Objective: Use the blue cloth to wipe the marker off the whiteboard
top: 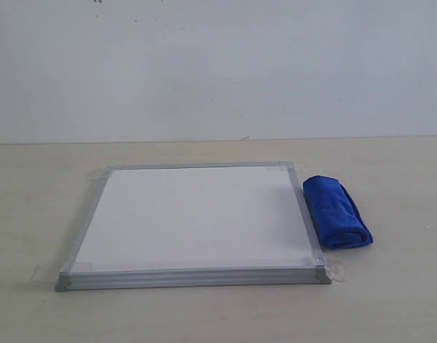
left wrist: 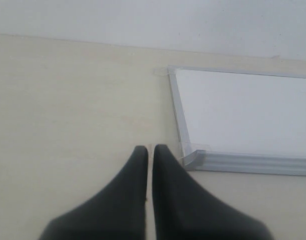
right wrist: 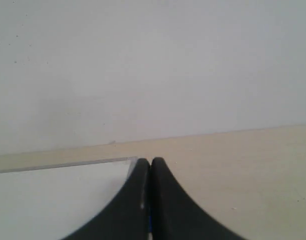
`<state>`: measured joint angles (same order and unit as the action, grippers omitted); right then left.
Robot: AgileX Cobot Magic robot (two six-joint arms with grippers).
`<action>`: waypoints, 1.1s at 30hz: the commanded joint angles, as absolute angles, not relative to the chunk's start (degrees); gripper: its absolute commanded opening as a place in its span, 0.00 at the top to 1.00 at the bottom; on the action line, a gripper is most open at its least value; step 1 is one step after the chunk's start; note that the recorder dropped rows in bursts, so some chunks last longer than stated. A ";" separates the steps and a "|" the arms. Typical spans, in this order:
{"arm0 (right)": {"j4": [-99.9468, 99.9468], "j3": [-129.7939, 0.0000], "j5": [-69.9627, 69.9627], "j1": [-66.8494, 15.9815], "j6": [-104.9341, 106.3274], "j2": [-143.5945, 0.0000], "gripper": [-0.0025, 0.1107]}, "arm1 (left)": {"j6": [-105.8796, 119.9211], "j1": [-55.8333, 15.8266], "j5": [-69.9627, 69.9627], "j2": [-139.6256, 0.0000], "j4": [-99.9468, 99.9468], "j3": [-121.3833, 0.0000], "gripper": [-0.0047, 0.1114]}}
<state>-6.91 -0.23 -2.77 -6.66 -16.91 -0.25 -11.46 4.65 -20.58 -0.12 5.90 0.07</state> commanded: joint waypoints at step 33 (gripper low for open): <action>2.90 0.00 -19.63 -6.23 -1.19 0.00 0.98 | -11.90 4.36 -20.46 0.00 5.37 0.00 0.93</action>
